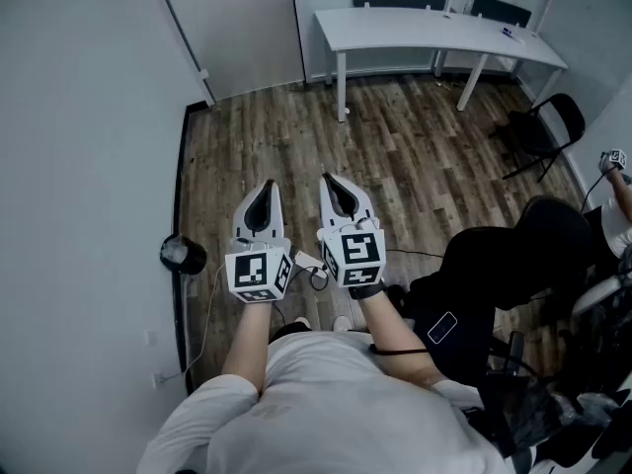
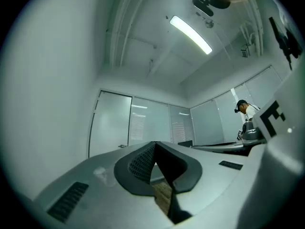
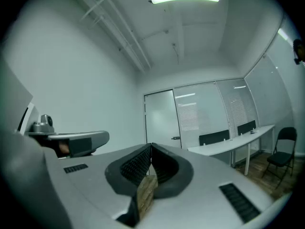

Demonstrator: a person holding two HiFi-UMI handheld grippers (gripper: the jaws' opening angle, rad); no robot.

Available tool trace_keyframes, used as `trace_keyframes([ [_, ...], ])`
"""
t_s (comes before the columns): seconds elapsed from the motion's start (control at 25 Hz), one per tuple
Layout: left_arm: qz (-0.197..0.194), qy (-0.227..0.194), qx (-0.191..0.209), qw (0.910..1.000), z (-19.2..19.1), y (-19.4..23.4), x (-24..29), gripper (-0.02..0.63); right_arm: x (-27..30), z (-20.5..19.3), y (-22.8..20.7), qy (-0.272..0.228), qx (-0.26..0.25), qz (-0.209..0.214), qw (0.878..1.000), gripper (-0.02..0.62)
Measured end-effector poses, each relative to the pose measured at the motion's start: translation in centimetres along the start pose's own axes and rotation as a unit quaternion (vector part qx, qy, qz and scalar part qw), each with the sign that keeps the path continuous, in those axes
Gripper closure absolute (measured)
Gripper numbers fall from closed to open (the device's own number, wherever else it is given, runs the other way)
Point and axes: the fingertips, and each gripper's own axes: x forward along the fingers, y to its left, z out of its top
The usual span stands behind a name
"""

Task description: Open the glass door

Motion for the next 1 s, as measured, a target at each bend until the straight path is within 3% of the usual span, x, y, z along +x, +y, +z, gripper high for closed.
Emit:
trace_keyframes([
  [0.24, 0.004, 0.007, -0.014, 0.9999, -0.9, 0.2, -0.1, 0.603, -0.7, 0.2, 0.6, -0.018, 0.021, 0.028, 0.999, 0.591],
  [0.44, -0.005, 0.004, -0.022, 0.9997, -1.3, 1.6, 1.1, 0.603, 1.0, -0.3, 2.7, -0.010, -0.002, 0.040, 0.999, 0.591],
  [0.8, -0.006, -0.013, -0.056, 0.9983, -1.2, 8.6, 3.0, 0.603, 6.6, -0.2, 7.0, 0.000, -0.032, 0.039, 0.999, 0.591],
  [1.0, -0.017, -0.023, -0.051, 0.9983, -1.2, 12.5, 4.1, 0.603, 10.4, -0.5, 8.9, -0.005, -0.032, 0.020, 0.999, 0.591],
])
